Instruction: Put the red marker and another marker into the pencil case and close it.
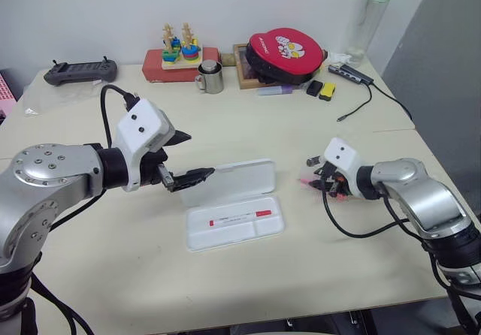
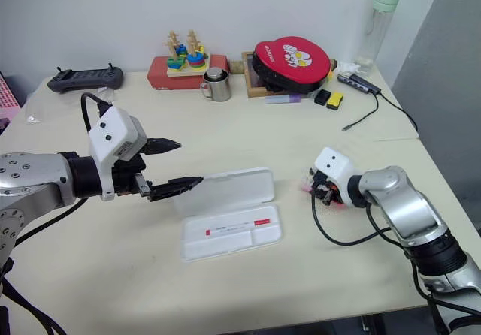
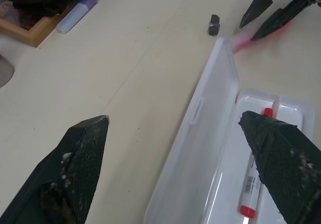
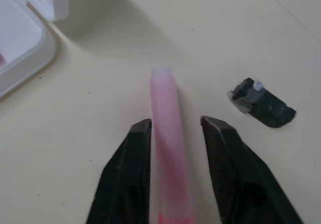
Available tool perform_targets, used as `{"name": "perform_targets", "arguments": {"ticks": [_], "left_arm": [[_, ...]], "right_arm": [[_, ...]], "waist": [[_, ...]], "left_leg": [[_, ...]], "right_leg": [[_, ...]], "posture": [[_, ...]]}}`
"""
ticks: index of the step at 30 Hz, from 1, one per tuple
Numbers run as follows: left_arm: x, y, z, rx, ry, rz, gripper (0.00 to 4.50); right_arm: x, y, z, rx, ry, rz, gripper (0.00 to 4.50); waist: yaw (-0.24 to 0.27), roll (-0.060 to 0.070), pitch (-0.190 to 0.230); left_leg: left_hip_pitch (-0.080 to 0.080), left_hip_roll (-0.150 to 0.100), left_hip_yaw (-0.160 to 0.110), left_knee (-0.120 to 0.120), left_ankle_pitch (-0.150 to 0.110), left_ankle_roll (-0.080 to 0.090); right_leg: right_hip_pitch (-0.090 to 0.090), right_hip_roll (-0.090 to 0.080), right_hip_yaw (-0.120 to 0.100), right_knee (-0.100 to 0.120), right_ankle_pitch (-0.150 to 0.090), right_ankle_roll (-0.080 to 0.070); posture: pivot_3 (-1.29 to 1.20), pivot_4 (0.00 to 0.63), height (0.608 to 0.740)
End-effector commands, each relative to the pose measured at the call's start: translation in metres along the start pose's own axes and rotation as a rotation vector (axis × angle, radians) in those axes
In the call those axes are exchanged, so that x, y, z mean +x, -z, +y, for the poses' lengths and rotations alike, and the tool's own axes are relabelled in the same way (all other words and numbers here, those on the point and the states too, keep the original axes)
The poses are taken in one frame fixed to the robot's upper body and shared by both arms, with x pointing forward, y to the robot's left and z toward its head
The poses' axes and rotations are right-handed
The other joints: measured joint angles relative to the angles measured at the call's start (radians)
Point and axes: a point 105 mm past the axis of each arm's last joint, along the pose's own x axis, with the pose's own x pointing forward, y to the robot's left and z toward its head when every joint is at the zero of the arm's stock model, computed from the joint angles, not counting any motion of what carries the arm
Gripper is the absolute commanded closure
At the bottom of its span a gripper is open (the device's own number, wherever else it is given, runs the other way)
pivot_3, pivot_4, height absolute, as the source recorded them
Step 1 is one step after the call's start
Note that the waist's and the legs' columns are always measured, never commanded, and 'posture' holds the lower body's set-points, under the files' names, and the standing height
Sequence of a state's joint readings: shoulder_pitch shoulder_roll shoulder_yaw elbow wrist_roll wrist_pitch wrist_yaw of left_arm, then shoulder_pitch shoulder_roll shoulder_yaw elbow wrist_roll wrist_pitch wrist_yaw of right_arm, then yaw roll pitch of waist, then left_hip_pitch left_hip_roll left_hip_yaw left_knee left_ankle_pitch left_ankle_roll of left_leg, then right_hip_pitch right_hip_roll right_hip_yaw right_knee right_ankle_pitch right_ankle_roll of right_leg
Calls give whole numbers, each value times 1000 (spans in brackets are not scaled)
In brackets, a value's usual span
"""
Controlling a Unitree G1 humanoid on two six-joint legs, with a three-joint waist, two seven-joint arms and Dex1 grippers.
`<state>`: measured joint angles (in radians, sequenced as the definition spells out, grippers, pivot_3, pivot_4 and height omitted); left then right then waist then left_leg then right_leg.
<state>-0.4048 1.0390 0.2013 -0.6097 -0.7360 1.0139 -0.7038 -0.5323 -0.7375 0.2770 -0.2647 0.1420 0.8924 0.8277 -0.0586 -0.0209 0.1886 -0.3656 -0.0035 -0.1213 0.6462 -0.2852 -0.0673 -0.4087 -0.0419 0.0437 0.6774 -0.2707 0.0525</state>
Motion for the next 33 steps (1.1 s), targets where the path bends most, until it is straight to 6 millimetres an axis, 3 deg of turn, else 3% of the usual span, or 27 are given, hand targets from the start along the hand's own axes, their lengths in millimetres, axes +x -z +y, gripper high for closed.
{"name": "perform_targets", "arguments": {"ticks": [1, 5, 14, 25, 33], "left_arm": [[-3, -6, 3, 33, -20, -12, 0], [-3, -5, 2, 29, -19, -12, 0], [-2, -4, 1, 25, -17, -12, 0], [-2, -2, 2, 22, -17, -6, 0], [-1, -2, 2, 23, -17, -6, 0]], "right_arm": [[-8, -19, 0, 5, -10, -67, 1694], [-15, -30, 0, 68, -59, -93, 543], [-21, -21, -12, 104, -43, -59, 543], [-34, -13, 19, 66, -241, -41, 543], [-27, 1, 26, 80, -253, 2, 543]], "waist": [[1, 0, 0], [1, 0, 0], [2, 0, 0], [2, 0, 0], [3, 0, 0]], "left_leg": [[0, 0, 0, 0, 0, 0], [0, 0, 0, 0, 0, 0], [0, 0, 0, 0, 0, 0], [0, 0, 0, 0, 0, 0], [0, 0, 0, 0, 0, 0]], "right_leg": [[0, 0, 0, 0, 0, 0], [0, 0, 0, 0, 0, 0], [0, 0, 0, 0, 0, 0], [0, 0, 0, 0, 0, 0], [1, 0, 0, -1, 0, 0]], "posture": [[0, 150, 740], [0, 150, 740], [0, 150, 740], [0, 150, 740], [0, 150, 740]]}}
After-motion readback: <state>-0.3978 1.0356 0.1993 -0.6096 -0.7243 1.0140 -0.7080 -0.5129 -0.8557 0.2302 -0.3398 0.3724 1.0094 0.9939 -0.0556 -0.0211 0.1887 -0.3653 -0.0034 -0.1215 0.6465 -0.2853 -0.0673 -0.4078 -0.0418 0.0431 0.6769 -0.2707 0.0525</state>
